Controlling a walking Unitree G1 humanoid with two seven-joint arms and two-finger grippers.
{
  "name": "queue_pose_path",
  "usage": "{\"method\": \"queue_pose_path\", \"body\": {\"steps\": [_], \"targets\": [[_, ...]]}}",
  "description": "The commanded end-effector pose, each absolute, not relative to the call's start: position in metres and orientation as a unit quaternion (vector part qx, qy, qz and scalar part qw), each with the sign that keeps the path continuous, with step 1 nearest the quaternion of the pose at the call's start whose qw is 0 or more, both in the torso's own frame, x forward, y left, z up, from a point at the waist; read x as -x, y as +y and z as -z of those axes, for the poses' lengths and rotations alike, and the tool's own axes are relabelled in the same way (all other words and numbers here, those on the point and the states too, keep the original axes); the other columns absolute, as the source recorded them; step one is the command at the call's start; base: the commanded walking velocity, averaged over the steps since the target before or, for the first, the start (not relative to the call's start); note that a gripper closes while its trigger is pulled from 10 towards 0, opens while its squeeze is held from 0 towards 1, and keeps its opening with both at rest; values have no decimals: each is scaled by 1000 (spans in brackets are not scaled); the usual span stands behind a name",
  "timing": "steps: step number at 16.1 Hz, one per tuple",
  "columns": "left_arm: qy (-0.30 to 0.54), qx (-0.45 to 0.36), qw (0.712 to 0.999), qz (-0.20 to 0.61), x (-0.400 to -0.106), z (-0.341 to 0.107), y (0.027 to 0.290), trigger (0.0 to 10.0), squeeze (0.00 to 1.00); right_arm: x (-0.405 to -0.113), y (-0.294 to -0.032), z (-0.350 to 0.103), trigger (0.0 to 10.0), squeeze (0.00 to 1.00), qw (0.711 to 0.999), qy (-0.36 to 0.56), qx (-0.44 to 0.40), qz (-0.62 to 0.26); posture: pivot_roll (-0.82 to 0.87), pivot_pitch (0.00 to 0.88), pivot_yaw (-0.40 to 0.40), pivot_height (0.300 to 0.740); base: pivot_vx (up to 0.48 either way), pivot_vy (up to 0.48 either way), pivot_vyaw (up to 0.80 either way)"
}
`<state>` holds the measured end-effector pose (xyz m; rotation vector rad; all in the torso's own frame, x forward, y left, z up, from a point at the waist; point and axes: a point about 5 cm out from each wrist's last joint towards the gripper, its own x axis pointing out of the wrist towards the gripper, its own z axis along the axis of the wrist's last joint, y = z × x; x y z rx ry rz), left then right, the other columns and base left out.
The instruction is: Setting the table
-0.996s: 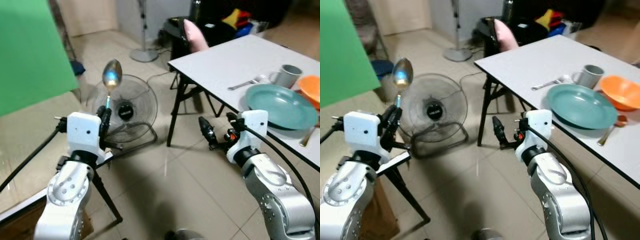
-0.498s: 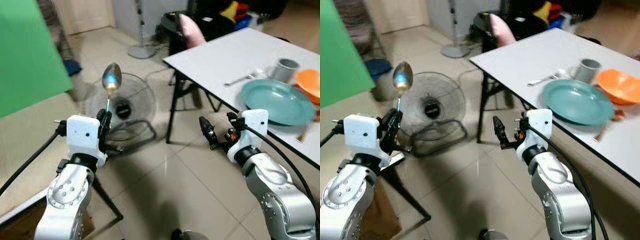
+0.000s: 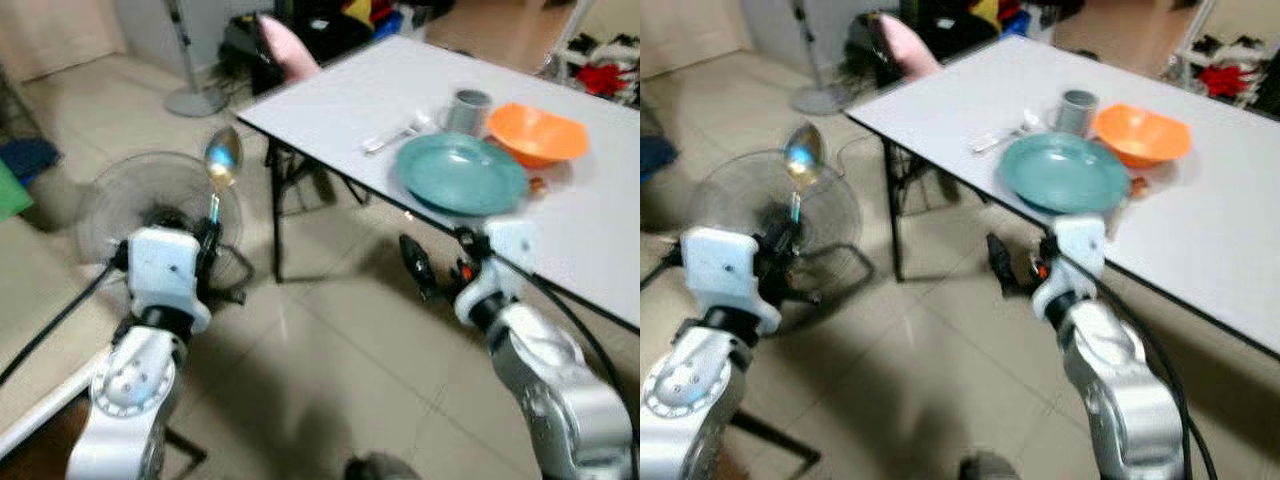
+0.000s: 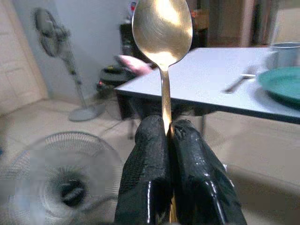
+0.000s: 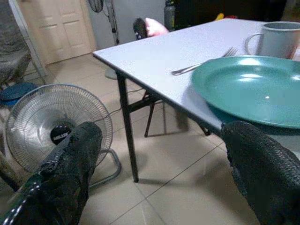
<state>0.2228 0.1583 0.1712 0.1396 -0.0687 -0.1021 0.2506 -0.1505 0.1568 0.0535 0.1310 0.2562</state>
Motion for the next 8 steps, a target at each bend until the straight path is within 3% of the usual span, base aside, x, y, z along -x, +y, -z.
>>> {"method": "queue_pose_path", "body": {"steps": [1,3,5,8], "targets": [[-47,-72,995,51,-221,-176,158,10000,0,-249,-150,-160,10000,0,989,62,-28,-129,-93,23,8,740,0,0,-800],[-49,-58,996,37,-220,-176,160,10000,0,-249,-149,-160,10000,0,989,63,-26,-134,-94,24,6,740,0,0,-609],[-47,-55,997,34,-220,-175,160,10000,0,-249,-148,-159,10000,0,988,64,-22,-139,-94,26,4,740,0,0,0],[-46,-53,997,35,-220,-174,159,10000,0,-247,-146,-158,10000,0,987,69,-19,-144,-95,28,7,740,0,-306,0]]}}
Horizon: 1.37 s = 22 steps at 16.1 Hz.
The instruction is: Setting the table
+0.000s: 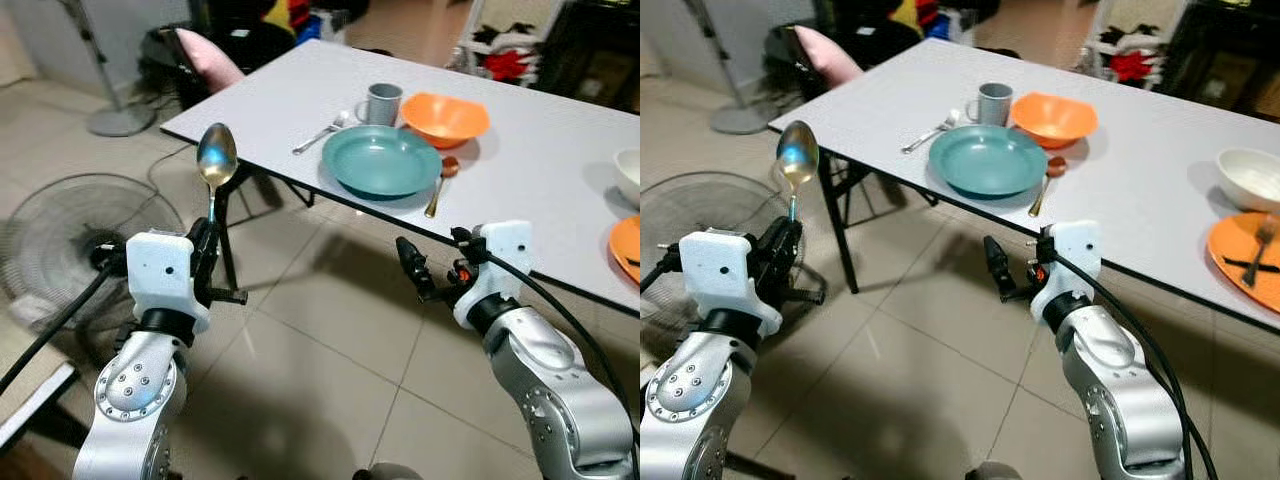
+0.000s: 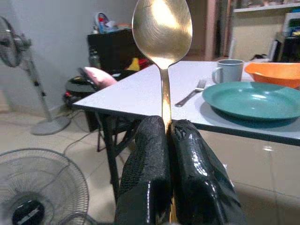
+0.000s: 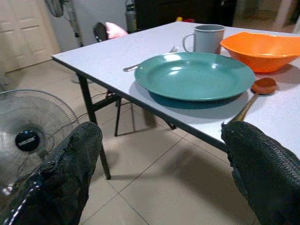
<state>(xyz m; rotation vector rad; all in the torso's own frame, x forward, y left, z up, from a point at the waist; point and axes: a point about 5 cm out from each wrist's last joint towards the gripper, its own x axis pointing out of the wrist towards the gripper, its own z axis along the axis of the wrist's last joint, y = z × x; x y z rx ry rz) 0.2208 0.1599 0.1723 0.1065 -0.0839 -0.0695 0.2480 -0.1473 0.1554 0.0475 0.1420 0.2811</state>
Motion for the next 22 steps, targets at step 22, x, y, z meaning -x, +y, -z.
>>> {"method": "queue_pose_path", "body": {"steps": [22], "targets": [[-46,-63,996,47,-224,-175,157,10000,0,-246,-147,-157,10000,0,988,70,-32,-131,-100,29,15,740,0,-329,-150]]}}
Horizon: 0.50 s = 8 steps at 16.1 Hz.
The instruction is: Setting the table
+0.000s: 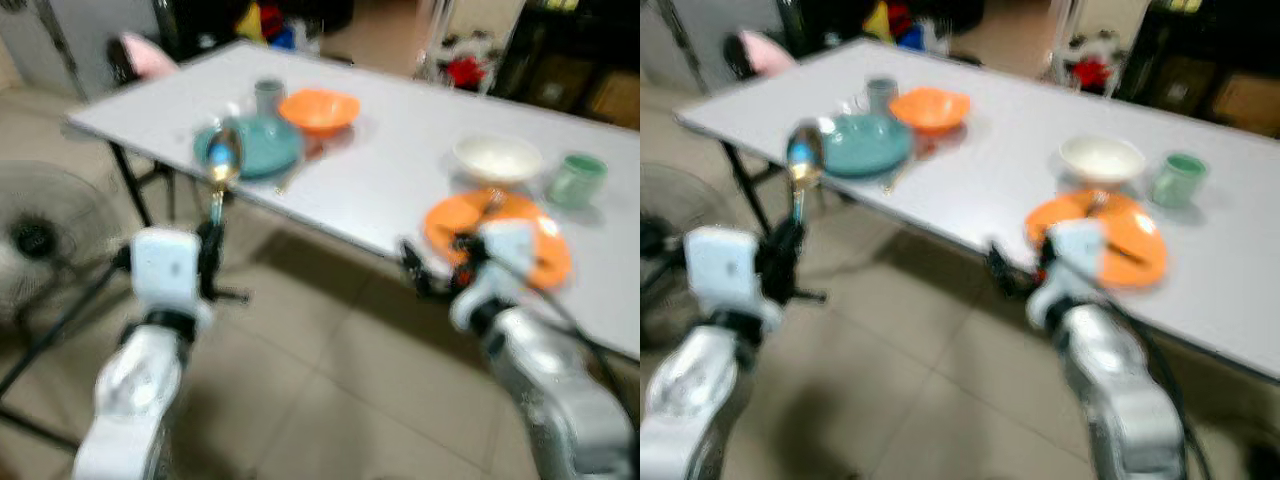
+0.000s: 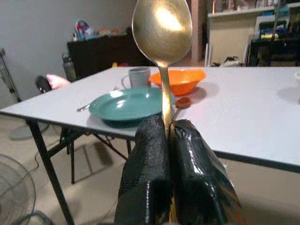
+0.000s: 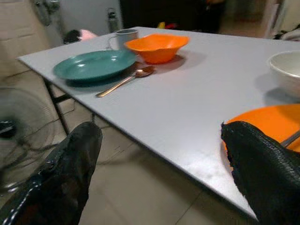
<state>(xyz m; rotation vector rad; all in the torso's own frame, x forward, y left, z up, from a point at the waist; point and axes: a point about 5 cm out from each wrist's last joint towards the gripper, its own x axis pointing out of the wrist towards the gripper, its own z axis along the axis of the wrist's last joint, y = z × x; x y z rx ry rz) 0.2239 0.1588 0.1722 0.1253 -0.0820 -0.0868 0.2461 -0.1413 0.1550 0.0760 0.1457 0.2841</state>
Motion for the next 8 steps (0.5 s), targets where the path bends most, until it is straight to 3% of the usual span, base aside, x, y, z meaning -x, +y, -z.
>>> {"method": "queue_pose_path", "body": {"steps": [1,8], "targets": [[-46,-63,996,48,-225,-175,157,10000,0,-246,-147,-157,10000,0,988,70,-32,-130,-100,29,15,740,0,-326,0],[-45,-66,995,52,-226,-175,156,10000,0,-246,-147,-157,10000,0,989,71,-35,-127,-99,32,25,740,0,-326,0]]}}
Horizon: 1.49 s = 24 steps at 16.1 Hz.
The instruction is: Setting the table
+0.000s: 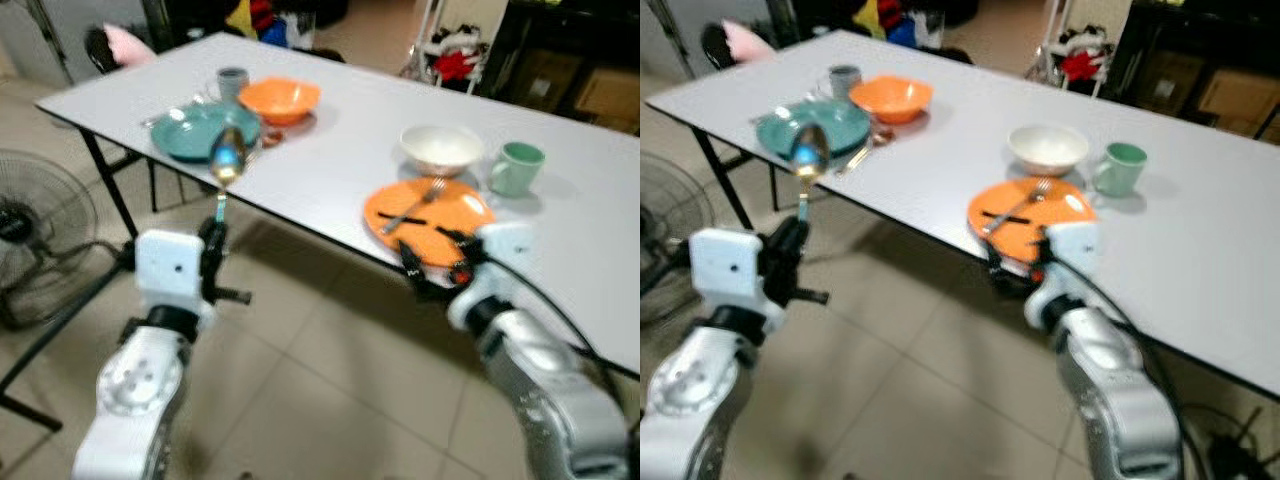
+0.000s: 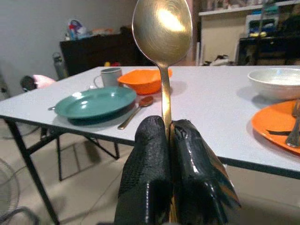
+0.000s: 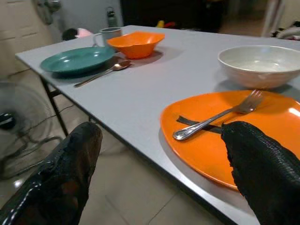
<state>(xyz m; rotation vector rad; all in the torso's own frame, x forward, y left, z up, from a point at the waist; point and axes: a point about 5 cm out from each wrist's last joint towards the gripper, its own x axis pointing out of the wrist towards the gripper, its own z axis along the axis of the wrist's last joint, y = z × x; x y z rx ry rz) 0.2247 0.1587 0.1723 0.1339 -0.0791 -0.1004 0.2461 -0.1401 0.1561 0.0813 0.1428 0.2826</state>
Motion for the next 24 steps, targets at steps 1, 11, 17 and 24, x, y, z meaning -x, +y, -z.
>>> {"method": "queue_pose_path", "body": {"steps": [1,11,17,24], "targets": [[-45,-66,995,53,-226,-175,156,10000,0,-246,-147,-157,10000,0,989,70,-35,-127,-99,32,25,740,0,-319,0],[-29,-45,997,61,-228,-171,157,10000,0,-250,-146,-156,10000,0,989,76,-35,-124,-103,22,27,740,88,-52,-124],[-20,-44,996,78,-230,-170,156,10000,0,-250,-146,-156,10000,0,989,75,-36,-125,-104,11,29,740,311,0,-533],[-6,-41,992,119,-229,-166,151,10000,0,-247,-146,-155,10000,0,989,79,-39,-122,-105,19,36,740,307,0,-343]]}}
